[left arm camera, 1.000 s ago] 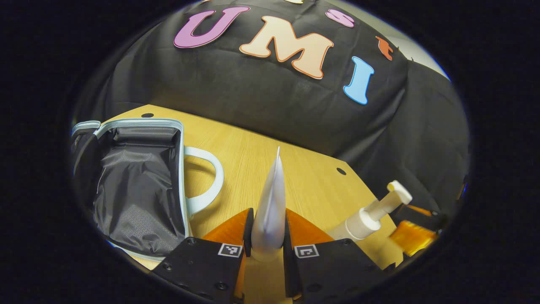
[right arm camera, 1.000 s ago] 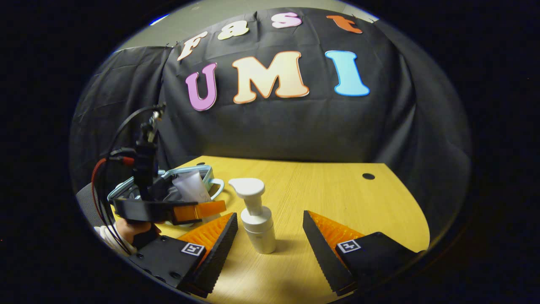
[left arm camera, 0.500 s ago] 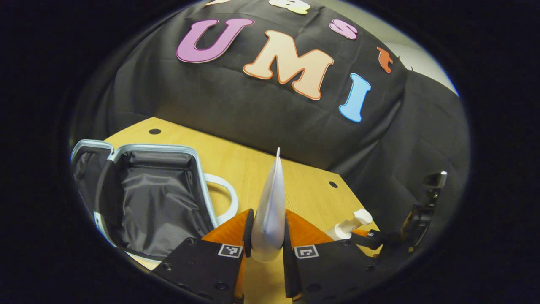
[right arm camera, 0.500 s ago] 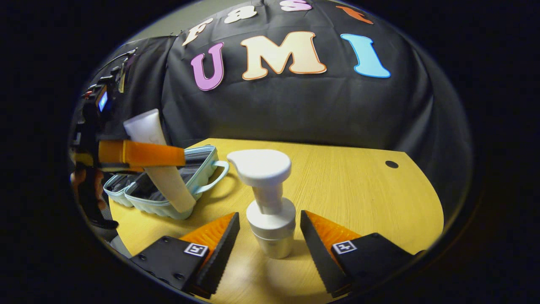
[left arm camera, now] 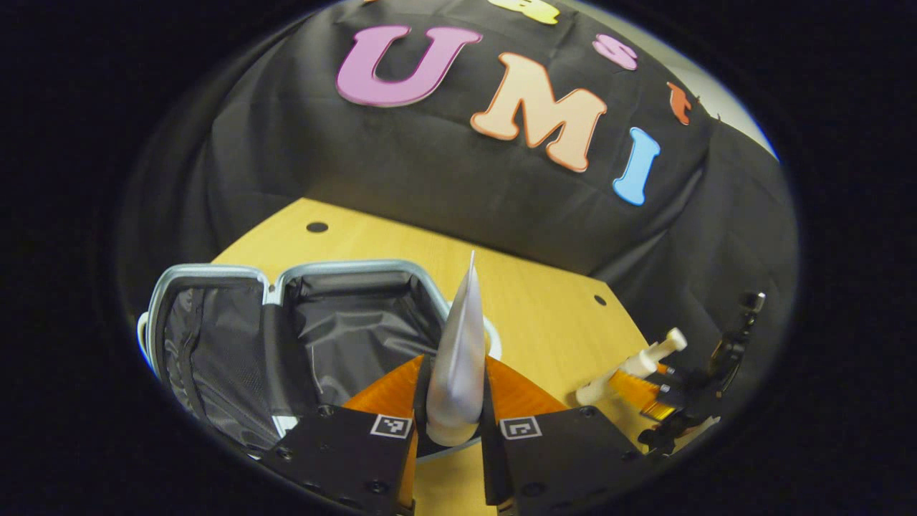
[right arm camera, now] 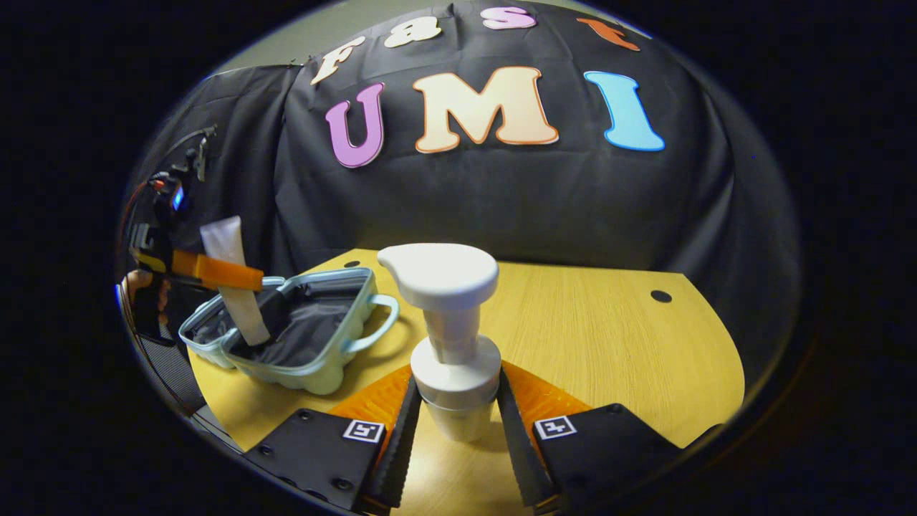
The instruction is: First open the suitcase, pack the skin care products into it, and then close the suitcase.
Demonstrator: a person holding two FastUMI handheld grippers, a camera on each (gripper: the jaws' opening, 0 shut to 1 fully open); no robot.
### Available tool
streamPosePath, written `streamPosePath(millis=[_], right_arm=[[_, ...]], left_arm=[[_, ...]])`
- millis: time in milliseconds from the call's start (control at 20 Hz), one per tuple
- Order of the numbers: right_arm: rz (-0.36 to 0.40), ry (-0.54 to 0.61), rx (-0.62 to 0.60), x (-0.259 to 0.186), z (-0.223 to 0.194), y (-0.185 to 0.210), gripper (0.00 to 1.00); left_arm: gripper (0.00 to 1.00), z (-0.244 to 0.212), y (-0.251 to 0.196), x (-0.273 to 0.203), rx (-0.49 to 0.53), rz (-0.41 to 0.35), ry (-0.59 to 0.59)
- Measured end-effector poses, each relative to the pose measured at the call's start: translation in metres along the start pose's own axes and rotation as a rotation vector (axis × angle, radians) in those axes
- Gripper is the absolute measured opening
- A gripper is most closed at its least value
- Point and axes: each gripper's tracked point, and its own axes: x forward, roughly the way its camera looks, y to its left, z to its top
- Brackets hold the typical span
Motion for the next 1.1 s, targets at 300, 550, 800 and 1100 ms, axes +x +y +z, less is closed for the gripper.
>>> streamPosePath(millis=[300,550,800,1100], right_arm=[[0.109,0.04,-0.018,-0.01,0.029,0.078,0.61],[0.214,0.098,0.016,0.006,0.039,0.15,0.61],[0.272,0.149,0.019,0.047,0.036,0.201,0.61],[0.255,0.331,0.0,0.095,-0.015,0.218,0.62]], left_arm=[[0.3,-0.048,0.051,0.024,-0.096,-0.013,0.266],[0.5,-0.046,0.07,0.037,-0.124,-0.031,0.286],[0.84,-0.012,0.076,0.005,-0.139,-0.035,0.179],[0.92,0.031,0.105,-0.075,-0.19,0.023,-0.024]])
